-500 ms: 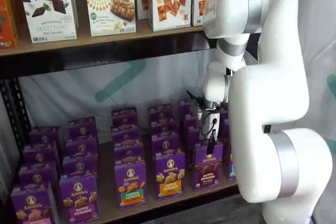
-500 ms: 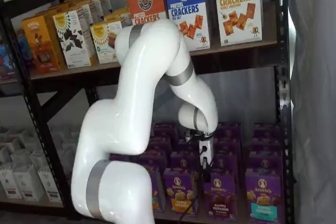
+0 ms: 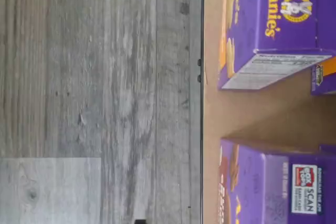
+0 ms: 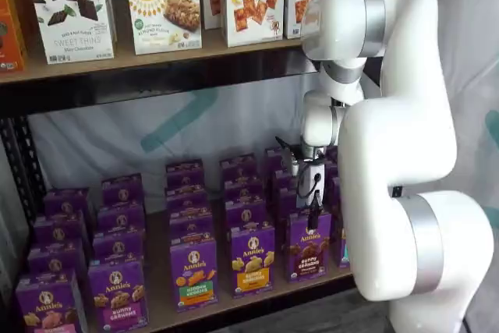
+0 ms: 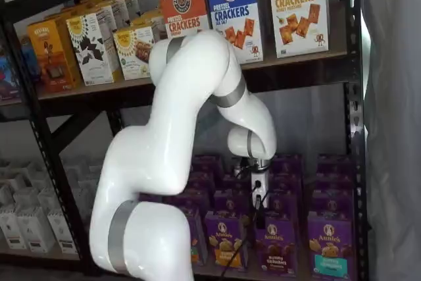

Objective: Pick up the purple box with a brown patch in the center, on the bottom shelf, the fifth box from the left

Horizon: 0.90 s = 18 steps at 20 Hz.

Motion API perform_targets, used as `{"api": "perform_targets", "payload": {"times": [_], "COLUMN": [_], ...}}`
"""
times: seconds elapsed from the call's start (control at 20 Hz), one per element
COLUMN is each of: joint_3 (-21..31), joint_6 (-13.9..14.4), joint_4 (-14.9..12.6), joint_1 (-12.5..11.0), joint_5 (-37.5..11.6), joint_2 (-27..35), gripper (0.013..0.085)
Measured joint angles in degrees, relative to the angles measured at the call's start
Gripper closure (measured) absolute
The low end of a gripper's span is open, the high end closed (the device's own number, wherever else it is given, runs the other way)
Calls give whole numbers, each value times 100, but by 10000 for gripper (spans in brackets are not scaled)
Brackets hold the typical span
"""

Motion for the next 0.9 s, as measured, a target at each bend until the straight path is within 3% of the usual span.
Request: {"api": "perform_targets", "payload": {"times": [0.35,0.65,0.9], "joint_3": [-519,-999,-1178], "joint_6": [117,381,267], "joint_4": [-155,-488,-394], "joint_1": [-25,-50,-80], "joint_5": [111,172,87], "joint_2": [378,840,1108], "gripper": [130,130,130]}}
